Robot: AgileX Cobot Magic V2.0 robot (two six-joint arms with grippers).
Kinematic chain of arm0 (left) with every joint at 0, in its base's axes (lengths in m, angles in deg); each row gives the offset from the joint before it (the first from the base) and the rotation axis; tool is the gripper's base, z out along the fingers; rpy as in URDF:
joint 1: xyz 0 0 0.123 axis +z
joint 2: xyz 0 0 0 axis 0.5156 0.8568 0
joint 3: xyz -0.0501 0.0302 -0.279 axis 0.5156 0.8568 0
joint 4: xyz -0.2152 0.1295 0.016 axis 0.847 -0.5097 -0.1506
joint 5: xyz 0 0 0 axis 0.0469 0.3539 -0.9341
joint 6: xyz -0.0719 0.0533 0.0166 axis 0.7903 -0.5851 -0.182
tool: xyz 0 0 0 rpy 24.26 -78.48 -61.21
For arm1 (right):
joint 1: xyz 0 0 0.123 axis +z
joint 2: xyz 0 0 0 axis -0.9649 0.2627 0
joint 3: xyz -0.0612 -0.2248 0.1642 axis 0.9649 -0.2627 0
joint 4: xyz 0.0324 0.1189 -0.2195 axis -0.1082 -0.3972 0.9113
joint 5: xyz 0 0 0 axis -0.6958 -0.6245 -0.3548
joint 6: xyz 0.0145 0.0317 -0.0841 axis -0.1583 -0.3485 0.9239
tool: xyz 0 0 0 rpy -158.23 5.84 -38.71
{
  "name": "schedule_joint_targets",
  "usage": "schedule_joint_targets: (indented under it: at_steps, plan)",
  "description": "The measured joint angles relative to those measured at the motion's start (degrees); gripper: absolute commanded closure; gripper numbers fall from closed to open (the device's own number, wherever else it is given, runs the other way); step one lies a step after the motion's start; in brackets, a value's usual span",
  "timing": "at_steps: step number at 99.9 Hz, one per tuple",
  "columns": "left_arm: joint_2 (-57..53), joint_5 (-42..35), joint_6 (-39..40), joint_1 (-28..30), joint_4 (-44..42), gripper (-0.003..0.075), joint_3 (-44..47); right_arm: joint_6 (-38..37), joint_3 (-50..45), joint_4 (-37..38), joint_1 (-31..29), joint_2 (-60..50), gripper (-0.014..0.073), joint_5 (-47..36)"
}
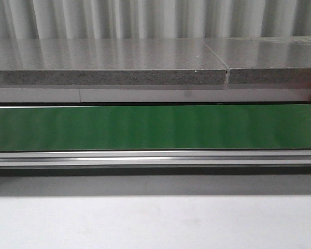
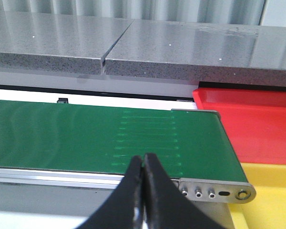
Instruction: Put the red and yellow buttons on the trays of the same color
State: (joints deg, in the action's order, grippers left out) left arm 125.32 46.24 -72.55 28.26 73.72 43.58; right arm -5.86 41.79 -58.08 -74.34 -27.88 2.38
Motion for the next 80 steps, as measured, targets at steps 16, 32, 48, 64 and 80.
schedule_joint_targets:
  at_steps: [16,32,48,64,80]
  plan:
    - [1.23,-0.73,10.18,0.11,-5.65,0.0120,0.00,0.00,0.00,0.00,0.00,0.00,0.0662,0.00]
    - [6.81,-1.90,15.19,3.62,-9.52,0.0122,0.00,0.00,0.00,0.00,0.00,0.00,0.0662,0.00]
    - [14.23,-5.34,15.93,9.95,-9.09,0.0122,0.00,0.00,0.00,0.00,0.00,0.00,0.0662,0.00]
    - [19.71,-9.10,16.19,16.13,-8.63,0.0122,-0.03,0.00,0.00,0.00,0.00,0.00,0.0662,0.00]
    - [24.42,-13.06,16.30,21.05,-8.59,0.0122,-0.13,0.00,0.00,0.00,0.00,0.00,0.0662,0.00]
